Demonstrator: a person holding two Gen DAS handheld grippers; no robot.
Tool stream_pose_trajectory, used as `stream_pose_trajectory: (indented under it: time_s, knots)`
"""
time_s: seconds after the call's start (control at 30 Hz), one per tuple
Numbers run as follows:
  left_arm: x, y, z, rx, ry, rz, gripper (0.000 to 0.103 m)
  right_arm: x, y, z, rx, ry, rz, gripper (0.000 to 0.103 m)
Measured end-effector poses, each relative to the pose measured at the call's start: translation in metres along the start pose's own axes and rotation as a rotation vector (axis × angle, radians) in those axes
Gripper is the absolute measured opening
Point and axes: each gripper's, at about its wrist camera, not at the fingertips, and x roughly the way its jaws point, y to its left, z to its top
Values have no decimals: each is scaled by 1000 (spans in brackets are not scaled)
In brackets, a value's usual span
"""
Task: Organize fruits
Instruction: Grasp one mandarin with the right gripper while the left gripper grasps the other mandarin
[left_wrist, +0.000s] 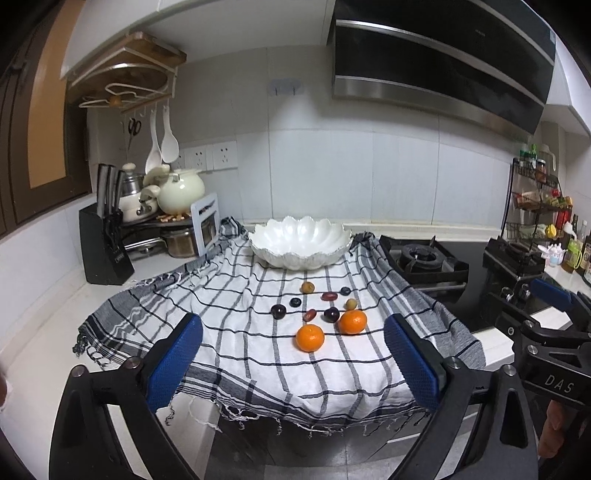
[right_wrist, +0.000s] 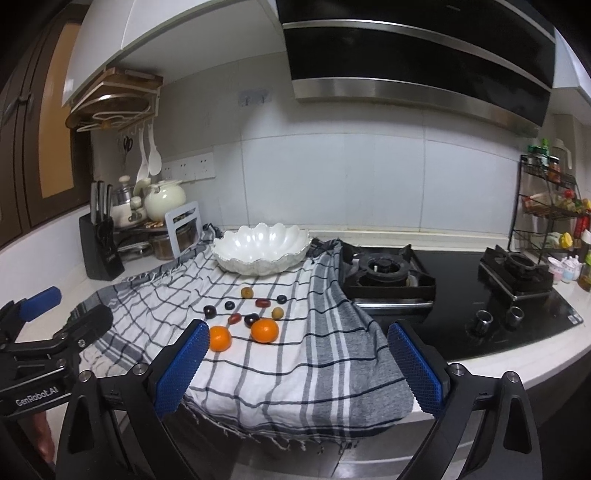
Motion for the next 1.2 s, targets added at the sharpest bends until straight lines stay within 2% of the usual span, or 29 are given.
stream_pose_trajectory:
  time_s: [0.23, 0.47, 0.87, 1.2]
  knots:
    - [44, 0, -3, 14, 91, -21, 89, 43, 4, 0, -23, 52, 56, 90]
    - [91, 0, -8, 33, 164, -65, 85, 100, 7, -3, -26, 149, 138, 81]
    - [173, -4, -25, 71, 293, -130, 71, 189, 11, -15, -64, 311, 206, 70]
    - [211, -5, -40, 88, 362, -175, 62, 240, 20, -28, -91, 400, 246, 62]
